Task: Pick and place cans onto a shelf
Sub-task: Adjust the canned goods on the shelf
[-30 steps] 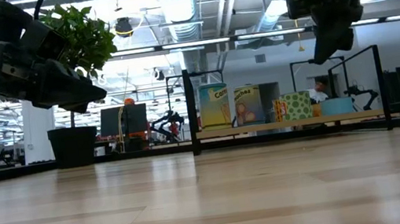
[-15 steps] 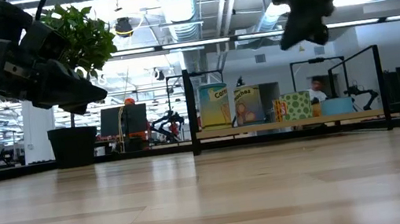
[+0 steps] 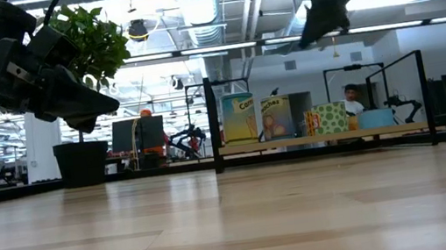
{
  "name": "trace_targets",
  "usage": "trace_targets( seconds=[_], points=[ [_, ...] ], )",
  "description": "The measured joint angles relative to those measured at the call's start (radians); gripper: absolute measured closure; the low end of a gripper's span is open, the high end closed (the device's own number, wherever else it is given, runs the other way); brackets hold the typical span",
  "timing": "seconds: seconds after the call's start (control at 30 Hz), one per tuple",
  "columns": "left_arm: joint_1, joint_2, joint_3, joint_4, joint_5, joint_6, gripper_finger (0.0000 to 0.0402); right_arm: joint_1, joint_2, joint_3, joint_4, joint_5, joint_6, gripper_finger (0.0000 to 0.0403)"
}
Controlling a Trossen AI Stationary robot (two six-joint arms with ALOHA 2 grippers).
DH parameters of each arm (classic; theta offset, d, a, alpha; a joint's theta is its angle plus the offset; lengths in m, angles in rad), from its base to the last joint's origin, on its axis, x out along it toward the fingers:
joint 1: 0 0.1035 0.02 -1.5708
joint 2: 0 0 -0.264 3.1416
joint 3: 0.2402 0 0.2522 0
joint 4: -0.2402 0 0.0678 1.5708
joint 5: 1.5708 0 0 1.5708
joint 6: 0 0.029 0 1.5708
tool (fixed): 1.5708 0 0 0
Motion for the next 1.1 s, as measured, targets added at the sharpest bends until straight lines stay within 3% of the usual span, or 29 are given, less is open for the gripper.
trace_targets(
  seconds=[0.13, 0.3, 0.67, 1.1],
  points=[
    [0.000, 0.000, 0.000, 0.000, -0.032, -0.002, 0.0402, -0.141, 0.070, 0.000, 0.010, -0.028, 0.126, 0.0345],
    [0.000, 0.000, 0.000, 0.000, -0.048, -0.003, 0.0401, -0.235, 0.152, 0.037, -0.011, -0.186, 0.164, 0.0345],
    [0.000, 0.000, 0.000, 0.000, -0.078, -0.003, 0.0401, -0.262, 0.385, 0.298, -0.320, -0.195, 0.145, 0.0345],
    [0.000, 0.000, 0.000, -0.039, -0.078, -0.015, 0.0401, -0.249, 0.460, 0.303, -0.391, -0.238, 0.089, 0.0345]
  ],
)
